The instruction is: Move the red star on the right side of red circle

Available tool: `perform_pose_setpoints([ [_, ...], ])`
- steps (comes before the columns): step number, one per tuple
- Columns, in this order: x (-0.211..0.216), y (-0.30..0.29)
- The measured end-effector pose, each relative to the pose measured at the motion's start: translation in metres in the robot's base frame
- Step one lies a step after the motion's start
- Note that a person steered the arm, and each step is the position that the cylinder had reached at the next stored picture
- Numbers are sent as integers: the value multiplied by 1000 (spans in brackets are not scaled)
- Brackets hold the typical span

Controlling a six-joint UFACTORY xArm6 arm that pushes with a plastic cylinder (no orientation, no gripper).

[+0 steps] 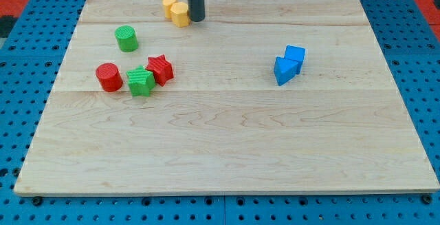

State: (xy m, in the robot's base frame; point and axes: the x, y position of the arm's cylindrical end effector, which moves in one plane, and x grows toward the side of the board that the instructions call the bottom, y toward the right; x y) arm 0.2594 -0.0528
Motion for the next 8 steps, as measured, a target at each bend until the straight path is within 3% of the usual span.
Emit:
perform_pose_setpoints([
  [1, 28, 19],
  [2, 53, -36],
  [3, 91, -8],
  [6, 154, -107],
  [7, 156, -87],
  [8, 211, -63],
])
